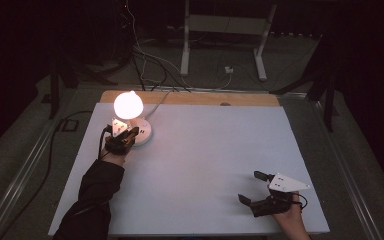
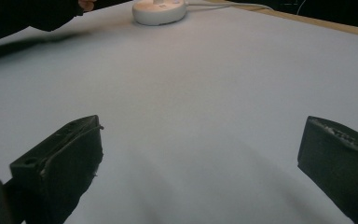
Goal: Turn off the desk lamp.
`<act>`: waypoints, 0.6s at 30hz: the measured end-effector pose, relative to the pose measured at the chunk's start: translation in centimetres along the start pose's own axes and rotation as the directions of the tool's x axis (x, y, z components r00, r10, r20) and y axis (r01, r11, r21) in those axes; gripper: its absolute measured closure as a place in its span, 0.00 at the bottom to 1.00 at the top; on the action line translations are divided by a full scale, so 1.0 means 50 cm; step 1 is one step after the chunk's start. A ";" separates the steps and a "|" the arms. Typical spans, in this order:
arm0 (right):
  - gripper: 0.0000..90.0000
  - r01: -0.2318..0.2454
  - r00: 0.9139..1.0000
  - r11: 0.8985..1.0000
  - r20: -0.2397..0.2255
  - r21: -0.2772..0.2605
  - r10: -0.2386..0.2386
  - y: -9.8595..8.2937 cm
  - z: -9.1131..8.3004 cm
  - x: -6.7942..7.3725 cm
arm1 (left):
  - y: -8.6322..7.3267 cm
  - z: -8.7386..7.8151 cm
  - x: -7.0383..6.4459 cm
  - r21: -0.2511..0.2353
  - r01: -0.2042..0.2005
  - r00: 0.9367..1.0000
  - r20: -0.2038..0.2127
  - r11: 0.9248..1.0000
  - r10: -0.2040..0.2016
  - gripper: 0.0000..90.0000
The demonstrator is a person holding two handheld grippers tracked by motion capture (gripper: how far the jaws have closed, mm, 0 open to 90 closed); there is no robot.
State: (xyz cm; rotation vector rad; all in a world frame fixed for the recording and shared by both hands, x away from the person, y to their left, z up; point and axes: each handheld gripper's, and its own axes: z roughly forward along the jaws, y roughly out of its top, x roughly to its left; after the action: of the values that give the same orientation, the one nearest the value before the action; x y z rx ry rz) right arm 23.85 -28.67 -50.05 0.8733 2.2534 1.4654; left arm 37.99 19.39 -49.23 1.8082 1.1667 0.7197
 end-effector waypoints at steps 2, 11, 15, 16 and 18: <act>0.00 0.000 1.000 1.000 0.000 0.000 0.000 0.000 0.000 0.000 | -0.001 0.001 0.001 0.000 0.001 1.000 0.002 1.000 -0.001 1.00; 0.00 0.002 1.000 1.000 0.002 -0.002 -0.002 0.000 -0.001 0.000 | -0.010 0.009 0.007 0.015 0.010 1.000 0.000 1.000 -0.010 1.00; 0.00 0.001 1.000 1.000 0.004 -0.002 -0.001 0.000 -0.001 -0.001 | -0.016 0.013 0.011 0.022 0.015 1.000 -0.004 1.000 -0.015 1.00; 0.00 0.001 1.000 1.000 0.003 -0.002 -0.001 0.000 -0.001 -0.001 | -0.018 0.014 0.012 0.025 0.017 1.000 -0.006 1.000 -0.017 1.00; 0.00 0.002 1.000 1.000 0.003 -0.002 -0.002 0.000 -0.001 0.000 | -0.021 0.017 0.015 0.030 0.021 1.000 -0.008 0.999 -0.021 1.00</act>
State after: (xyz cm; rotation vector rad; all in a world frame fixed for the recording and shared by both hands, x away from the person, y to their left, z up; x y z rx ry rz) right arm 23.85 -28.71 -50.04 0.8714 2.2500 1.4643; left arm 38.51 19.99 -50.54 1.8172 1.2058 0.7012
